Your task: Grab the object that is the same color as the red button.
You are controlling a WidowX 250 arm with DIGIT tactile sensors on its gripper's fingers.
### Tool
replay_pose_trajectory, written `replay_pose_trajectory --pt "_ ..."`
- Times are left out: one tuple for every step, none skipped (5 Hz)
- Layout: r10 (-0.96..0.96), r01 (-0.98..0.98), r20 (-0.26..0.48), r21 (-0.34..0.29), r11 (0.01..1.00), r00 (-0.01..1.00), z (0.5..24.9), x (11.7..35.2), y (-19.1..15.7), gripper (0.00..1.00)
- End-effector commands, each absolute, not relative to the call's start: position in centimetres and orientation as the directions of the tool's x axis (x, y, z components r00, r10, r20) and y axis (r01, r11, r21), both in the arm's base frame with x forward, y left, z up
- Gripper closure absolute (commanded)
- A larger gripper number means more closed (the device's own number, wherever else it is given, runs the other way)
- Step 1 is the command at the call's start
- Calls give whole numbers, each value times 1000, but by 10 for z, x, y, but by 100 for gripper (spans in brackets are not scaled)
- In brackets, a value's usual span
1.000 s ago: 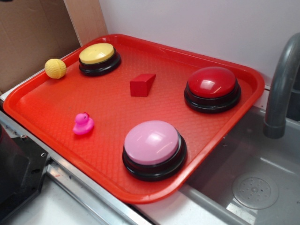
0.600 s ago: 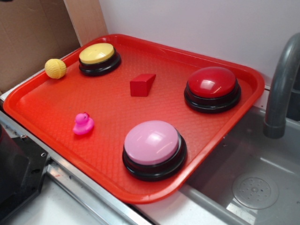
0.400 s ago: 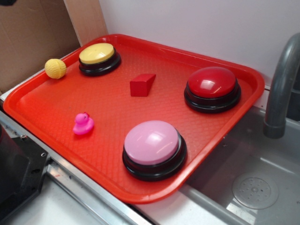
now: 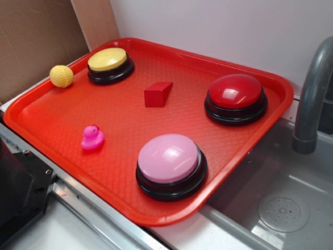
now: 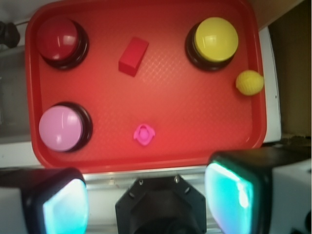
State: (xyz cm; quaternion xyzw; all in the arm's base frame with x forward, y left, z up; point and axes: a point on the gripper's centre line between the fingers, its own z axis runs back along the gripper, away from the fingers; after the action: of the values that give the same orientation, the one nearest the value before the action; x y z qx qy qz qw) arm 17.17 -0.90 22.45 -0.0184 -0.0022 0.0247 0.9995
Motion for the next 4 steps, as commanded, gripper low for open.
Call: replay_pose_trajectory --pt "56 -56 2 7 998 998 209 224 -4 0" --pt "43 -43 -30 10 999 999 190 242 0 0" --pt "36 -36 -54 11 999 998 175 254 4 0" --pt "6 -5 -72 4 1000 997 160 262 0 0"
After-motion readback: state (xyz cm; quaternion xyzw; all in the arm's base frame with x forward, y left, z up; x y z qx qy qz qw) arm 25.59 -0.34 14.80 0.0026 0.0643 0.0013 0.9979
